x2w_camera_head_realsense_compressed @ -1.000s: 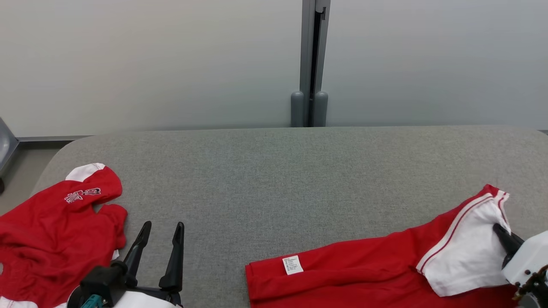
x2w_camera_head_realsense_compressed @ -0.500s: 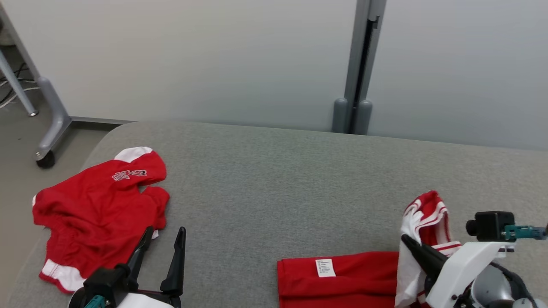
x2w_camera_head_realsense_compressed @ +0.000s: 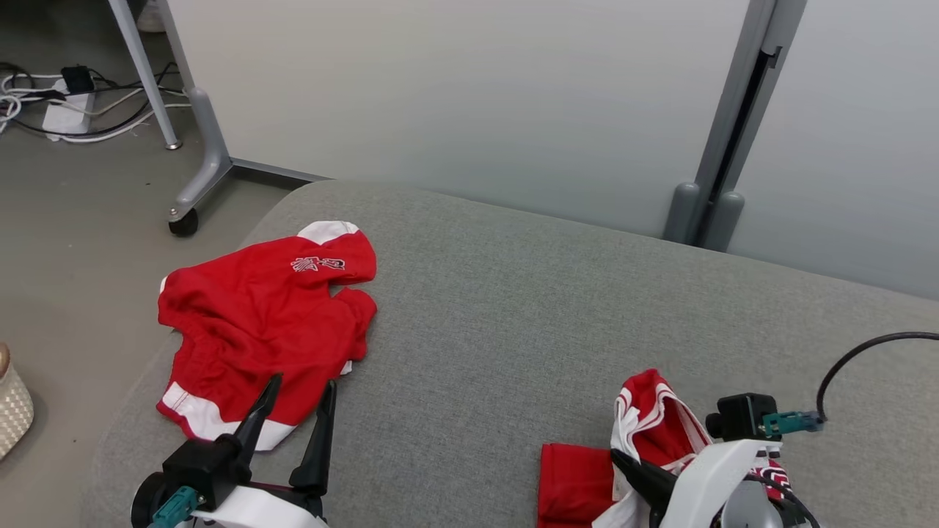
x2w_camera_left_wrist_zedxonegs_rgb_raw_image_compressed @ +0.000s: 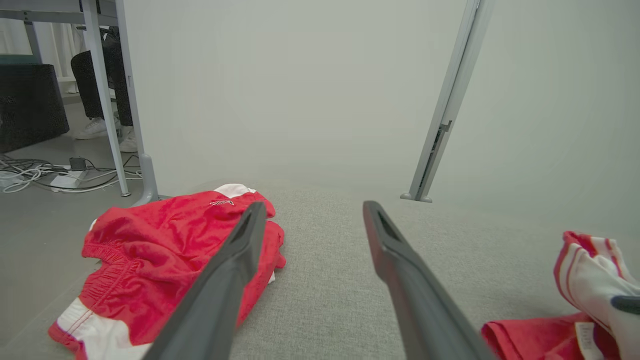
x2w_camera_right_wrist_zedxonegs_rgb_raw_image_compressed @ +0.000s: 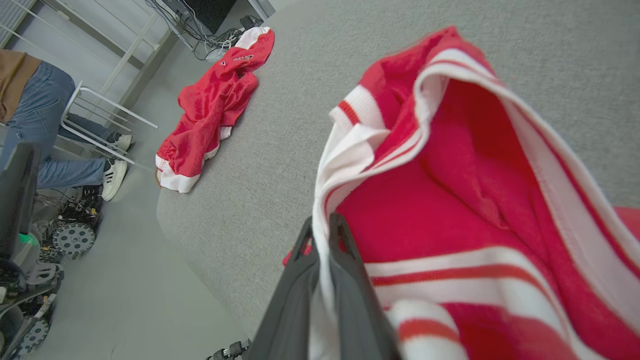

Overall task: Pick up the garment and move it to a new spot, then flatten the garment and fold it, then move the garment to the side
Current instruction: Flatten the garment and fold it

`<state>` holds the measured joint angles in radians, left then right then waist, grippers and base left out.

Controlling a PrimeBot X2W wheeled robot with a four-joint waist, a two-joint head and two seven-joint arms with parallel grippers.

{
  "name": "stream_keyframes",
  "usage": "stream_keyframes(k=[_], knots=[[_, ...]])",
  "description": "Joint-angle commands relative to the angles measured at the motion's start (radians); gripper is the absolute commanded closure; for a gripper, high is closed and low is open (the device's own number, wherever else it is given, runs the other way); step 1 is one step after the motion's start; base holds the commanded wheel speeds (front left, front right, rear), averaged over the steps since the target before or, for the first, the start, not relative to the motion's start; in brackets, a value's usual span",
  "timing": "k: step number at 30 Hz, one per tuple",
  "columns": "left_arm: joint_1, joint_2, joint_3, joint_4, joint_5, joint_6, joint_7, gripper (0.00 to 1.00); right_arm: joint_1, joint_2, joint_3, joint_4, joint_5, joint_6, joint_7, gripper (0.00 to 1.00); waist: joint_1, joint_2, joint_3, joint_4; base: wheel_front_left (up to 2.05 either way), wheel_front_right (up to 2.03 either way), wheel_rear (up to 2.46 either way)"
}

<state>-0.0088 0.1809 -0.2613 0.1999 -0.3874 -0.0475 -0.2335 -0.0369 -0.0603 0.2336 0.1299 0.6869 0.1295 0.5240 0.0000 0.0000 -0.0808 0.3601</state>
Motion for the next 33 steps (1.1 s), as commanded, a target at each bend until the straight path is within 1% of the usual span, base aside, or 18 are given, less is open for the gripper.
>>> stream_keyframes(k=[1,6,7,8,9,10,13,16,19,22,26,27,28,31,33], knots=[[-0.016,0.008,0.000,0.000,0.003,-0.003,-0.002,0.00,-0.019,0.001,0.009,0.017,0.009,0.002,-0.014,1.00,0.0000,0.0000,0.003,0.009,0.00,0.00,0.00],[-0.020,0.010,-0.001,0.006,-0.002,0.000,-0.004,0.00,-0.055,0.007,0.056,0.095,0.033,0.002,-0.046,1.00,0.0000,0.0000,0.005,0.014,0.00,0.00,0.00],[-0.020,0.010,-0.001,0.008,-0.003,0.001,-0.004,0.00,-0.063,0.007,0.066,0.110,0.032,0.002,-0.052,0.76,0.0000,0.0000,0.005,0.013,0.00,0.00,0.00],[-0.019,0.010,-0.002,0.010,-0.004,0.002,-0.005,0.00,-0.070,0.007,0.078,0.123,0.036,0.002,-0.058,0.18,0.0000,0.0000,0.005,0.010,0.00,0.00,0.00],[-0.019,0.010,-0.002,0.010,-0.004,0.002,-0.005,0.00,-0.070,0.007,0.078,0.123,0.036,0.002,-0.058,0.18,0.0000,0.0000,0.005,0.010,0.00,0.00,0.00],[-0.020,0.009,-0.002,0.010,-0.005,0.003,-0.005,0.00,-0.076,0.008,0.089,0.134,0.042,0.002,-0.064,0.00,0.0000,0.0000,0.004,0.007,0.00,0.00,0.00],[-0.018,0.010,-0.001,0.012,-0.009,0.008,-0.005,0.00,-0.089,0.008,0.127,0.139,0.070,0.002,-0.086,0.00,0.0000,0.0000,0.001,-0.012,0.00,0.00,0.00],[-0.014,0.011,0.003,0.012,-0.009,0.012,-0.007,0.00,-0.106,0.006,0.163,0.109,0.075,0.002,-0.116,0.00,0.0000,0.0000,-0.003,-0.040,0.00,0.00,0.00],[-0.007,0.010,0.007,0.011,-0.015,0.015,-0.011,0.00,-0.111,-0.017,0.172,0.058,0.091,0.002,-0.144,0.00,0.0000,0.0000,-0.010,-0.072,0.00,0.00,0.00],[-0.002,0.005,0.007,0.007,-0.017,0.020,-0.013,0.00,-0.113,-0.039,0.156,-0.011,0.109,0.002,-0.180,0.00,0.0000,0.0000,-0.013,-0.104,0.00,0.00,0.00],[0.003,0.000,0.007,-0.002,-0.017,0.024,-0.017,0.00,-0.103,-0.087,0.080,-0.092,0.094,0.002,-0.243,0.00,0.0000,0.0000,-0.012,-0.141,0.00,0.00,0.00],[0.005,-0.001,0.007,-0.005,-0.016,0.026,-0.018,0.00,-0.096,-0.097,0.052,-0.103,0.081,0.002,-0.259,0.00,0.0000,0.0000,-0.012,-0.147,0.00,0.00,0.00],[0.009,-0.001,0.008,-0.010,-0.015,0.030,-0.021,0.00,-0.081,-0.112,-0.008,-0.116,0.054,0.002,-0.295,0.00,0.0000,0.0000,-0.012,-0.157,0.00,0.00,0.00],[0.011,-0.001,0.010,-0.014,-0.016,0.029,-0.023,0.00,-0.050,-0.128,-0.100,-0.106,-0.012,0.002,-0.342,0.00,0.0000,0.0000,-0.010,-0.164,0.00,0.00,0.00],[0.011,0.001,0.012,-0.014,-0.018,0.028,-0.024,0.00,-0.030,-0.121,-0.148,-0.088,-0.049,0.002,-0.362,0.00,0.0000,0.0000,-0.008,-0.168,0.00,0.00,0.00]])
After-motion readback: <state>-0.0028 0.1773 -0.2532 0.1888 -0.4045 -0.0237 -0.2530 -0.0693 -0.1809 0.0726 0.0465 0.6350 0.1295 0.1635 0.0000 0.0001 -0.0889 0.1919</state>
